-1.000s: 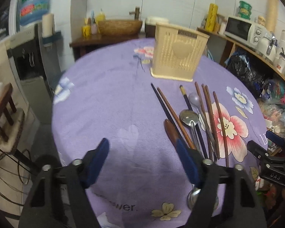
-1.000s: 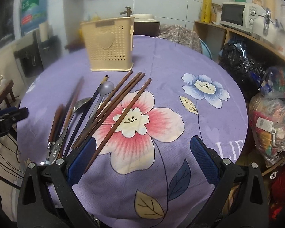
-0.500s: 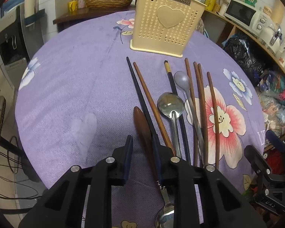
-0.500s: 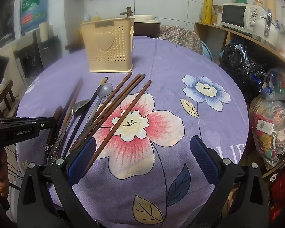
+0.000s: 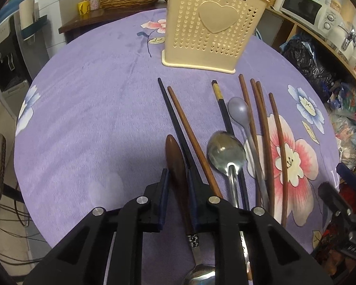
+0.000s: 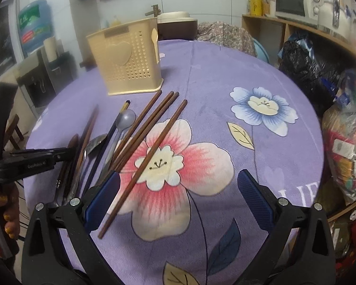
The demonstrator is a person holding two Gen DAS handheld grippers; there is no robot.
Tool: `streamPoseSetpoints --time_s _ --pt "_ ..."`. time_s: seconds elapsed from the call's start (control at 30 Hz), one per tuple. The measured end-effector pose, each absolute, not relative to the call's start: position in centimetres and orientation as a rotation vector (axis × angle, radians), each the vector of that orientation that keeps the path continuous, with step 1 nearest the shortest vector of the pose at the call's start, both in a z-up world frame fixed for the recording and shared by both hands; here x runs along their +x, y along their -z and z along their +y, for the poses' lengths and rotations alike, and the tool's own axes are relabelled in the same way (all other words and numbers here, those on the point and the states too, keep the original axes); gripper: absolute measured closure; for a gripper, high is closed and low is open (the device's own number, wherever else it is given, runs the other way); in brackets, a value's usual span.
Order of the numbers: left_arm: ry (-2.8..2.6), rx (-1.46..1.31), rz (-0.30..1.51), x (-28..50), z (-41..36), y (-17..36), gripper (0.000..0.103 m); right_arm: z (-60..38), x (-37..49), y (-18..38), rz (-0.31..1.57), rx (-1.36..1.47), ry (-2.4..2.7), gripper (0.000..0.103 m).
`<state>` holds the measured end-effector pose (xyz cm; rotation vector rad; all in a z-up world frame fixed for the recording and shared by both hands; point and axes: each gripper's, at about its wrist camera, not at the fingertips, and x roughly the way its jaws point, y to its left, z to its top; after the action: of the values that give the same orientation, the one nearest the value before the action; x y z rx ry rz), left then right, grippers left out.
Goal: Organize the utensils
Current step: 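Lower the left tool onto the wooden-handled spoon and close on it, then lift the spoon with the left tool while the right tool grasps a wooden chopstick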
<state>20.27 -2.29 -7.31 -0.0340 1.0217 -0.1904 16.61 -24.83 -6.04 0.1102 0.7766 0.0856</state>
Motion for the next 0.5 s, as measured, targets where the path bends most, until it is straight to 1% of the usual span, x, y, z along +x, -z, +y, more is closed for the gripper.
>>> streamPoseSetpoints --time_s 0.07,0.17,0.23,0.27,0.33,0.47,0.5 --pt "0.193 -0.029 1.031 20.9 -2.2 7.3 0.087 -25.1 17.8 6.0 0.791 0.144 -0.101 0.006" --pt "0.191 -0.029 1.037 21.3 -2.0 7.2 0.087 -24.9 20.3 6.2 0.823 0.152 -0.101 0.016" --pt "0.188 -0.018 1.038 21.6 -2.0 7.2 0.087 -24.5 21.9 6.4 0.844 0.135 -0.084 0.026" --pt "0.186 -0.015 1.038 21.6 -2.0 7.2 0.086 -24.3 22.6 6.6 0.853 0.128 -0.076 0.028" --pt "0.184 -0.01 1.039 21.9 -2.0 7.2 0.086 -23.7 24.3 7.0 0.888 0.116 -0.065 0.039" --pt "0.182 -0.005 1.048 22.5 -2.0 7.1 0.085 -22.8 26.3 7.8 0.935 0.103 -0.032 0.046" --pt "0.183 -0.003 1.051 22.6 -2.0 7.1 0.085 -22.6 26.8 8.1 0.946 0.094 -0.019 0.05"
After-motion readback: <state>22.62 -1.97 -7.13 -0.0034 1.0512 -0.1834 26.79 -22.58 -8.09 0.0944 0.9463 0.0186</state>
